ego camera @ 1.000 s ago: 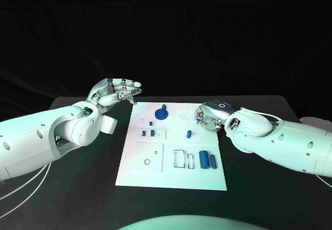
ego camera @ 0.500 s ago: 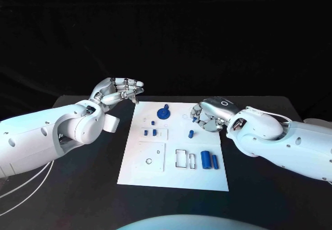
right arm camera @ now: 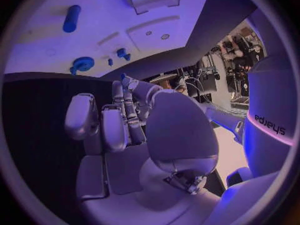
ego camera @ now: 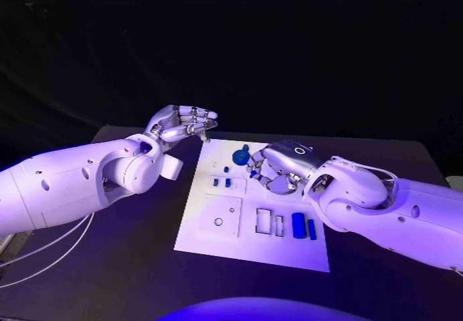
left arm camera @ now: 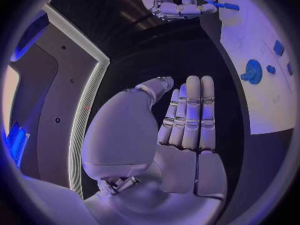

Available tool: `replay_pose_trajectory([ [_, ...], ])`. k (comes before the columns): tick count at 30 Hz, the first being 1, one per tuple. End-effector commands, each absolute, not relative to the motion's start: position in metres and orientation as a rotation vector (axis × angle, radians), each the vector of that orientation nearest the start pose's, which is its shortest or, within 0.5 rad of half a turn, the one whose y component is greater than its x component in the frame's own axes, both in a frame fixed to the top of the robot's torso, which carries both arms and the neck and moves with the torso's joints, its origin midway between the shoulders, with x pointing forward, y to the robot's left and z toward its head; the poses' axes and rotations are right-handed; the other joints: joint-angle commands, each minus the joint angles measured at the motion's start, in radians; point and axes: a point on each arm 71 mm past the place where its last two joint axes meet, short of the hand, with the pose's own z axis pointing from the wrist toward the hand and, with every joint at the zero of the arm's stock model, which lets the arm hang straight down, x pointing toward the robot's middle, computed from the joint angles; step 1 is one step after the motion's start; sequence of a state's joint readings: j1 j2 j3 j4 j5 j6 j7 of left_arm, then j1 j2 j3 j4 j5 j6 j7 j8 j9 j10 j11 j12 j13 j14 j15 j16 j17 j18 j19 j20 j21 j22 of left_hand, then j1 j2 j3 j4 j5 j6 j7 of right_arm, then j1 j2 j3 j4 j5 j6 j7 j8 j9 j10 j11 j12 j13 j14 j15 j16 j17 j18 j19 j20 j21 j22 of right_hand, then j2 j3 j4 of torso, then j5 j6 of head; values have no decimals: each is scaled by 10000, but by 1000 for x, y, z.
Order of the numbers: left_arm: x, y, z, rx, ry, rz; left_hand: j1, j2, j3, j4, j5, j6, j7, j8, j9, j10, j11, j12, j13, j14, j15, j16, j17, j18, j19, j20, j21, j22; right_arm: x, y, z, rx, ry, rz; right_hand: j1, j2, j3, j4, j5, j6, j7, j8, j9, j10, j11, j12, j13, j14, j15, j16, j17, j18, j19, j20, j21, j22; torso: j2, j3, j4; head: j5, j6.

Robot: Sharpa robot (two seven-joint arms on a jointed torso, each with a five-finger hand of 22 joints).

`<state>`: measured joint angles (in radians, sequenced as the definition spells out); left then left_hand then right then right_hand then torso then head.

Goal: Assemble the parts on the task board

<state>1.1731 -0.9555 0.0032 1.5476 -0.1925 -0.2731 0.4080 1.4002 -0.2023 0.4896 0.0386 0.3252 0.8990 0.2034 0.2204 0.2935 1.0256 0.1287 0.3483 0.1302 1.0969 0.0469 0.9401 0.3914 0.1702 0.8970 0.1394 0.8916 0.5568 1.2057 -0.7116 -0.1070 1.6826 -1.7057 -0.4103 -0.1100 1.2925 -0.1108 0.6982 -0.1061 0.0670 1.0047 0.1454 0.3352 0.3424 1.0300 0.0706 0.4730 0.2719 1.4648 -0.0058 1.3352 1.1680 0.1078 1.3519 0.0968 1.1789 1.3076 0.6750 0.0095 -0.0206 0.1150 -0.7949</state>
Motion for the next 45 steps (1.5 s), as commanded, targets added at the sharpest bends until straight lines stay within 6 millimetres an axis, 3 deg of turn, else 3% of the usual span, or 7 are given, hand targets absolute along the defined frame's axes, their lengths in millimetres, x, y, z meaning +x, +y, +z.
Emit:
replay_pose_trajectory([
  [1,482,250,-167,-9145,14095,-15067,14,75,7,-70,56,-78,-20,-35,-9,-87,-3,35,13,-80,7,-56,14,113,-79,-8,-42,15,421,-79,-184,-5272,14790,8683,-33,8,42,6,64,67,-10,25,18,39,-4,25,9,191,-23,54,12,-180,31,3,34,242,9,-4,-2,291,-93],
  [4,481,248,-167,-9132,14113,-15114,14,75,7,-70,56,-78,-20,-35,-9,-87,-3,35,13,-80,7,-56,14,113,-79,-8,-42,15,418,-70,-192,-5351,14940,8879,-38,6,39,8,66,65,-9,23,19,37,-3,22,8,191,-22,51,5,-177,24,3,21,235,12,-3,28,417,-169],
  [9,480,244,-166,-9104,14133,-15196,21,81,9,-81,57,-83,-13,-35,-12,-100,1,46,16,-87,9,-55,18,115,-83,-4,-40,17,413,-60,-209,-5406,15173,9107,-40,7,39,10,68,63,-9,23,19,37,-2,21,7,190,-22,48,0,-175,20,3,13,230,15,-20,24,636,-287],
  [14,480,243,-166,-9090,14136,-15232,21,81,9,-81,57,-83,-13,-35,-12,-100,1,46,16,-87,9,-55,18,115,-83,-4,-40,17,409,-53,-222,-5417,15359,9250,-45,18,42,18,82,61,-9,21,22,38,-2,18,6,203,-23,76,45,-188,52,1,68,265,12,-2,-9,784,-370],
  [28,480,240,-166,-9072,14152,-15288,22,85,5,-91,57,-89,-7,-33,-16,-115,7,63,22,-95,15,-54,23,116,-89,3,-37,21,406,-45,-244,-5492,15608,9270,-56,24,39,27,93,61,-9,22,26,44,-3,17,5,215,-23,101,85,-195,72,0,101,287,9,11,-5,940,-558],
  [37,480,241,-166,-9073,14155,-15287,22,85,5,-91,57,-89,-7,-33,-16,-115,7,63,22,-95,15,-54,23,116,-89,3,-37,21,406,-46,-251,-5542,15724,9143,-65,26,35,34,100,61,-10,22,29,47,-3,15,4,221,-23,113,103,-200,86,-1,124,303,13,4,-27,944,-581],
  [45,480,240,-166,-9066,14177,-15318,18,87,0,-97,56,-92,-4,-31,-19,-127,11,78,27,-106,20,-54,27,116,-97,9,-36,23,408,-46,-257,-5569,15804,8985,-65,26,35,34,100,61,-10,22,29,47,-3,15,4,221,-23,113,103,-200,86,-1,124,303,9,16,-8,932,-602],
])
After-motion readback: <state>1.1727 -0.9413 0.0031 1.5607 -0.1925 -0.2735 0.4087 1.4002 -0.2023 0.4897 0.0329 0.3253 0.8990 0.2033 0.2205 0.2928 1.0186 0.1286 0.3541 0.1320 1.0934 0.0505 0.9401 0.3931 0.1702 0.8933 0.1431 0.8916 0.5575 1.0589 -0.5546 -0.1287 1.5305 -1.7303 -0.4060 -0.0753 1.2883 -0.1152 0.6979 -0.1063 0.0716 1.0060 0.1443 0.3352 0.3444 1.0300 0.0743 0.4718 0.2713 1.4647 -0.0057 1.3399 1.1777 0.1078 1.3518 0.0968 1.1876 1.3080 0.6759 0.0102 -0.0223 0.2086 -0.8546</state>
